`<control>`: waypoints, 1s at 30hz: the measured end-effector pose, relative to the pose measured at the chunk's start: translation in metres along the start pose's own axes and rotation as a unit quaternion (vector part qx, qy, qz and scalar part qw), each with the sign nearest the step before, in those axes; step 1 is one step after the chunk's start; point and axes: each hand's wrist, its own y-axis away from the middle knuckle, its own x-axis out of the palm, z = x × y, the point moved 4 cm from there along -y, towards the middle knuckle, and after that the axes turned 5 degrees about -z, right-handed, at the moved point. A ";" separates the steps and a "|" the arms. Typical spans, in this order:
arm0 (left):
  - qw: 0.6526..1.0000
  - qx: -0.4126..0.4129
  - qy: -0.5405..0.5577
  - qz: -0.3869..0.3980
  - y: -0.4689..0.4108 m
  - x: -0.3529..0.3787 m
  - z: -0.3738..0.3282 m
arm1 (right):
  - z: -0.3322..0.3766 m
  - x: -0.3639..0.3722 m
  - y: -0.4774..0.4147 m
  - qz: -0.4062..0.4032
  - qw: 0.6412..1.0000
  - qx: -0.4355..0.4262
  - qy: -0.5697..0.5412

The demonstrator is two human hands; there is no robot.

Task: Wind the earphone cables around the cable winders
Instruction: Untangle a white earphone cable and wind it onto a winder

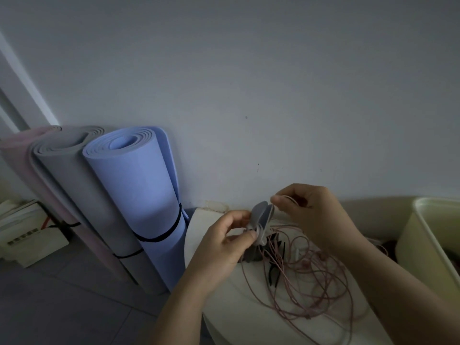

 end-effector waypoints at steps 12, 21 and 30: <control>0.929 -0.145 0.325 -0.100 -0.010 -0.008 0.013 | 0.015 0.011 0.010 0.180 0.972 0.016 -0.149; 0.903 -0.160 0.385 -0.104 -0.006 -0.007 0.014 | 0.016 0.031 0.021 0.278 0.959 0.023 -0.048; 0.899 -0.185 0.391 -0.066 -0.005 0.000 0.012 | 0.020 0.011 0.013 0.210 0.971 0.018 -0.110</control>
